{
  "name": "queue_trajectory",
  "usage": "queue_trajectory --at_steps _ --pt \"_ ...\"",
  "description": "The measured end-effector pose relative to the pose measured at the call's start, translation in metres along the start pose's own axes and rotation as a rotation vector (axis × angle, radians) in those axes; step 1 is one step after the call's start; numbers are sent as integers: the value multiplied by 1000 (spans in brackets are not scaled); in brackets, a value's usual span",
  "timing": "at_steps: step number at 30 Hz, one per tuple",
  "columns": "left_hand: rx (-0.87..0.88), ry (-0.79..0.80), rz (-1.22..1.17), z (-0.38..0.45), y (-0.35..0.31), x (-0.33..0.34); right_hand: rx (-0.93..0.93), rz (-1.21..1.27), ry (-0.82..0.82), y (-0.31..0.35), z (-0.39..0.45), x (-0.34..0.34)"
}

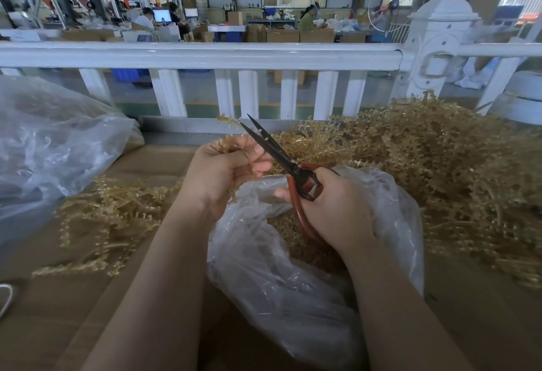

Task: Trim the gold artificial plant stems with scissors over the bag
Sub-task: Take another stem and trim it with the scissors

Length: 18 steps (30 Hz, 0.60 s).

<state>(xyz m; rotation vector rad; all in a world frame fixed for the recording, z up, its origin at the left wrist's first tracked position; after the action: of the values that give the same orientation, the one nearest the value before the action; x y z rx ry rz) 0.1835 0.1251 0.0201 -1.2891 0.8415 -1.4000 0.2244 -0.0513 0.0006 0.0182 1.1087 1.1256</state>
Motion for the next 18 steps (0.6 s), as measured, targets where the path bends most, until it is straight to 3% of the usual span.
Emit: queue_trajectory --at_steps 18 --pt "-13 32 132 -1 -5 1 -27 93 6 -5 0 4"
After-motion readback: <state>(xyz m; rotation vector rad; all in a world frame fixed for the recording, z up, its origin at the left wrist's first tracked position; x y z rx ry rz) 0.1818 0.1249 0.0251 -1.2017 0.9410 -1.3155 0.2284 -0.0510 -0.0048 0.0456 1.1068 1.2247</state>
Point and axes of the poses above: each hand's wrist, its own z-axis towards the middle knuckle, its own x-axis out of the palm, y = z × x, the point moved 7 cm from there along z, towards the middle knuckle, and after that the axes turned 13 degrees about y, right-handed, at the moved point
